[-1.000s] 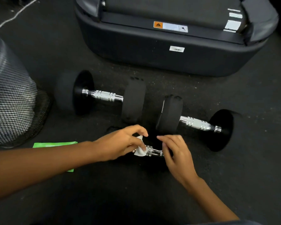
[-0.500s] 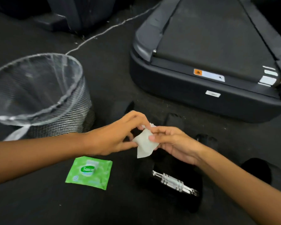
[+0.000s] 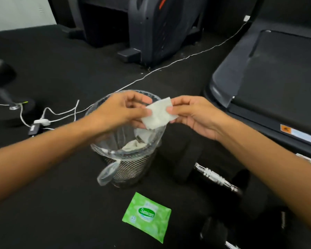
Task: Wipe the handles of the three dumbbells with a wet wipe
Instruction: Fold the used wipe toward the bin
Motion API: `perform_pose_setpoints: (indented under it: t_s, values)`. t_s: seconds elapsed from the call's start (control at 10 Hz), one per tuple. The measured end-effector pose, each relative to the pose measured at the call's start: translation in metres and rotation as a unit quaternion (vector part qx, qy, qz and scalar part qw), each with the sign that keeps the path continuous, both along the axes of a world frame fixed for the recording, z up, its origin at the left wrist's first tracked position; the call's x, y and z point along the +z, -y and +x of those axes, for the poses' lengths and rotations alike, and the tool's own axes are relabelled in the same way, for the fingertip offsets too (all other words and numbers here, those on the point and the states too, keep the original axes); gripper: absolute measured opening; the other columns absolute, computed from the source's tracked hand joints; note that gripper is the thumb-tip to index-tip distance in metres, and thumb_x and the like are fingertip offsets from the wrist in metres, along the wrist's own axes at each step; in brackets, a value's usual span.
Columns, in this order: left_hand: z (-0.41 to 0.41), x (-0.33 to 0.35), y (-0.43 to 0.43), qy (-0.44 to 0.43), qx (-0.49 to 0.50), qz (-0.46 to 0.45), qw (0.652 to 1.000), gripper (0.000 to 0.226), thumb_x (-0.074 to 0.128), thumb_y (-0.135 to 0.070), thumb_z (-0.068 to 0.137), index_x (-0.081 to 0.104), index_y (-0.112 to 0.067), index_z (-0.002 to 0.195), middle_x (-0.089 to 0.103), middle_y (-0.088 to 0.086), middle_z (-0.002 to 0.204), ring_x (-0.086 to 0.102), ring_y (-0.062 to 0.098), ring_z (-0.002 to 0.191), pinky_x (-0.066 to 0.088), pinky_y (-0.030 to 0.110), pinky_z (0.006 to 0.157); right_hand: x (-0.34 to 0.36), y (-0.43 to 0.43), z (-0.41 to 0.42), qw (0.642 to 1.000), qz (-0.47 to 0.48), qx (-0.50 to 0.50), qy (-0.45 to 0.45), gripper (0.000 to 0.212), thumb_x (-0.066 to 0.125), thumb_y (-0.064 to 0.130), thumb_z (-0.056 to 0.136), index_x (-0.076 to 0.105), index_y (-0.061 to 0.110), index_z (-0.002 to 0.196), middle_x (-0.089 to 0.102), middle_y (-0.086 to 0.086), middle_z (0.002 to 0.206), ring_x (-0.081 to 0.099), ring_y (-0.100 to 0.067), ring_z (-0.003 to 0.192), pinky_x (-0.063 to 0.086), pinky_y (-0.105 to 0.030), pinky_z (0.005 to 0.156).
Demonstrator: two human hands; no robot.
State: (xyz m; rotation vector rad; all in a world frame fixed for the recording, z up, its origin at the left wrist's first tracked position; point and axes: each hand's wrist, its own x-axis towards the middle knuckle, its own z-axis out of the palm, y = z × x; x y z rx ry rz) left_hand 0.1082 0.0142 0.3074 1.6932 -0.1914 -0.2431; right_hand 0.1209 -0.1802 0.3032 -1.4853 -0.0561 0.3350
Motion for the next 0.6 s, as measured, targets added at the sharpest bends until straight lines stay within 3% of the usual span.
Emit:
perform_pose_setpoints:
  t_s: [0.2,0.3,0.4,0.5,0.6]
  values:
    - [0.046,-0.020,-0.050,-0.066,0.048,0.065,0.995,0.016,0.064,0.011,0.078,0.060,0.001,0.089,0.062,0.014,0.075,0.064,0.008,0.052,0.055,0.019,0.052,-0.021,-0.066,0.047,0.991,-0.126,-0.037,0.007,0.020,0.057,-0.016,0.080,0.056,0.002,0.071,0.058,-0.012,0.074,0.061,-0.022,0.065,0.054,-0.023,0.052]
    - [0.064,-0.053,-0.061,-0.067,0.068,0.150,0.984,0.018,0.065,0.012,0.077,0.060,-0.005,0.078,0.061,0.012,0.071,0.061,0.007,0.045,0.055,0.019,0.050,-0.048,-0.090,0.065,0.977,-0.205,-0.063,-0.013,0.021,0.056,-0.016,0.080,0.060,0.002,0.072,0.060,-0.012,0.078,0.064,-0.028,0.073,0.057,-0.029,0.057]
    - [0.078,-0.080,-0.071,-0.069,0.087,0.240,0.964,0.018,0.068,0.008,0.076,0.065,-0.010,0.076,0.064,0.007,0.065,0.059,0.009,0.042,0.056,0.024,0.059,-0.072,-0.107,0.077,0.957,-0.279,-0.069,-0.026,0.015,0.056,-0.009,0.084,0.066,-0.003,0.093,0.063,-0.018,0.103,0.068,-0.033,0.085,0.058,-0.038,0.070]
    - [0.089,-0.101,-0.075,-0.073,0.086,0.310,0.944,0.013,0.068,0.004,0.077,0.069,-0.007,0.084,0.064,0.004,0.061,0.057,0.005,0.038,0.054,0.019,0.060,-0.094,-0.113,0.089,0.936,-0.346,-0.057,-0.033,0.019,0.059,-0.002,0.085,0.064,-0.006,0.103,0.061,-0.021,0.114,0.068,-0.034,0.087,0.057,-0.039,0.076]
    - [0.091,-0.105,-0.071,-0.107,0.062,0.351,0.928,0.017,0.066,-0.005,0.081,0.068,0.001,0.098,0.069,0.009,0.069,0.068,0.017,0.064,0.055,0.031,0.075,-0.102,-0.116,0.087,0.900,-0.434,-0.022,-0.025,0.006,0.057,-0.002,0.082,0.059,0.001,0.077,0.062,-0.016,0.099,0.064,-0.028,0.086,0.054,-0.033,0.080]
